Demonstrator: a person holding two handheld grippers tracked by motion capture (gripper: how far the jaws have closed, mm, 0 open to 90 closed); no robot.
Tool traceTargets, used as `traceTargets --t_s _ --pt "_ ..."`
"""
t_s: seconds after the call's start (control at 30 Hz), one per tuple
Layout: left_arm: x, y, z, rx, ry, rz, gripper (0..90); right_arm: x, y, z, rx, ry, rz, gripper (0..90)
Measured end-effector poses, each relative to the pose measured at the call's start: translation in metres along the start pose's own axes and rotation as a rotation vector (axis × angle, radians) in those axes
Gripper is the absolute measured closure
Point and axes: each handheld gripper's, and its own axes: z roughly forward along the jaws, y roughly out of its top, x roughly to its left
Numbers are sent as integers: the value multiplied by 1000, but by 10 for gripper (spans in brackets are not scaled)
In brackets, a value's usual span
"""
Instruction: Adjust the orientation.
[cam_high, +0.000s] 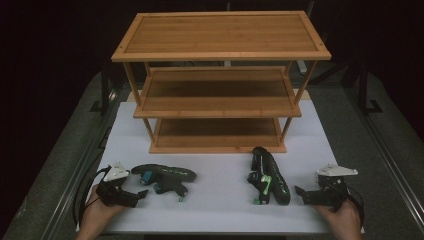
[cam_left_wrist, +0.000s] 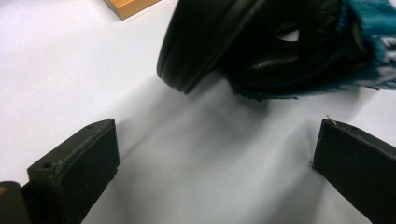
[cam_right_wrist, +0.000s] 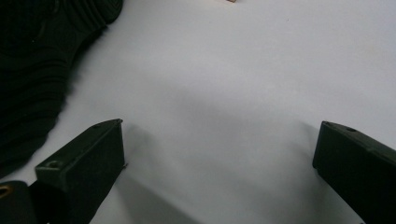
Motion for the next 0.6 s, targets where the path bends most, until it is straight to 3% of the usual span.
traceTargets --t_s 0.1,0.13,0.17,0.2,0.27,0.3,0.33,0.4,0.5,0.53,0.6 --pt "-1 -4 -5 8 0 -15 0 0 0 0 -1 0 0 15" --pt "-2 -7 -12 1 -5 -28 26 0 0 0 -1 0 0 15" --pt "-2 -7 -12 1 -5 -28 93 0 0 0 -1 0 0 15" --pt "-2 -10 -23 -24 -16 -54 163 0 0 0 -1 0 0 15" --pt "-3 -11 -32 -22 -7 -78 182 0 0 0 -1 0 0 15" --pt "-3 -11 -32 -22 -7 -78 254 0 0 0 -1 0 0 15" --pt "-4 -12 -43 -42 -24 -77 328 0 0 0 -1 0 0 16" --pt "-4 -10 -48 -42 -38 -81 398 0 0 0 -1 0 0 15" --pt "-6 -7 -52 -45 -70 -73 572 0 0 0 -1 0 0 15" --pt "-10 -2 -55 -58 -105 -51 638 0 0 0 -1 0 0 15" --pt "-12 1 -56 -62 -116 -42 677 0 0 0 -1 0 0 15"
